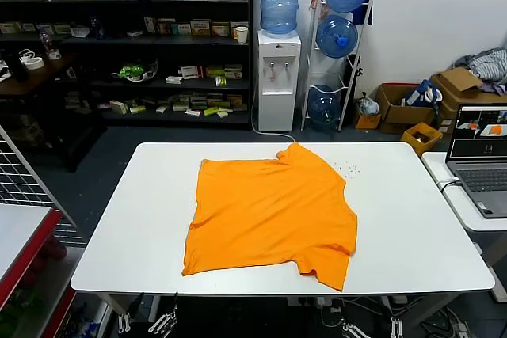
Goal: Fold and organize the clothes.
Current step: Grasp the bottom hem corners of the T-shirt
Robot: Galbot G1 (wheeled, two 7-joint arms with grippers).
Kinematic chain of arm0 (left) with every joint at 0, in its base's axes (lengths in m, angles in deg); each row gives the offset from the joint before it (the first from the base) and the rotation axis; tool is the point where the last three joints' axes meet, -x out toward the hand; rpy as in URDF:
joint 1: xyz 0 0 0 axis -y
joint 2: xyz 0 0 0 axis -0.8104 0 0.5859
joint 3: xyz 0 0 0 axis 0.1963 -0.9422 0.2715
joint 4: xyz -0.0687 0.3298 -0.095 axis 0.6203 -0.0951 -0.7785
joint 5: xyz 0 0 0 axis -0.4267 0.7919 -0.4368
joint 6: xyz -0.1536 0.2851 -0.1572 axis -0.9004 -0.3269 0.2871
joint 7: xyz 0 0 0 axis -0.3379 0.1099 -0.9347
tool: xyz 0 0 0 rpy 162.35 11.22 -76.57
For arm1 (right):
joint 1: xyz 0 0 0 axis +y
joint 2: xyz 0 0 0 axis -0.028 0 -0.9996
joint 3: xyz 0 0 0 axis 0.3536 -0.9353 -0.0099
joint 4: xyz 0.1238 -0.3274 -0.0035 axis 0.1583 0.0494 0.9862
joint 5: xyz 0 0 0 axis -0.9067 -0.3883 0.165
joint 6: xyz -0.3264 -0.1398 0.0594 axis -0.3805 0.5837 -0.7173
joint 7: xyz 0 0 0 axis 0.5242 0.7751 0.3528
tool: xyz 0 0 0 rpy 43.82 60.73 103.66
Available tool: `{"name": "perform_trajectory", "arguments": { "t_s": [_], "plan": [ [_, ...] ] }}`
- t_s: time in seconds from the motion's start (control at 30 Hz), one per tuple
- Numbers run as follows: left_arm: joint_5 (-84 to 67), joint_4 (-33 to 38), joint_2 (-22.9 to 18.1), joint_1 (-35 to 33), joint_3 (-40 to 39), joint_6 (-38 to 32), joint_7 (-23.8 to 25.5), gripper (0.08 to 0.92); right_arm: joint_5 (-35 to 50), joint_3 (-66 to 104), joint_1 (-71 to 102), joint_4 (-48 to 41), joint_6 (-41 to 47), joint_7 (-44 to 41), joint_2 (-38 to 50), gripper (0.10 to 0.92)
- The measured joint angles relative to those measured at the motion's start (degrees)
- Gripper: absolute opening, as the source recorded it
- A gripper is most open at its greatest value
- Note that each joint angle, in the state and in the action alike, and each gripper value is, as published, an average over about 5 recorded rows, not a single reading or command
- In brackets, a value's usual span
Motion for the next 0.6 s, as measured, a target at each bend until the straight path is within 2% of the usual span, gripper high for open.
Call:
{"name": "perform_trajectory", "arguments": {
  "t_s": [0.23, 0.6],
  "plan": [
    [-0.7, -0.9, 0.5, 2.3, -0.7, 0.9, 0.1, 0.823, 0.2, -1.1, -3.5, -1.0, 1.4, 1.3, 0.2, 0.823],
    [-2.2, -8.6, -0.3, 13.8, -4.6, 4.7, -1.3, 0.823, 0.8, -3.9, -14.0, -7.4, 6.9, 3.4, -0.2, 0.823]
  ]
}}
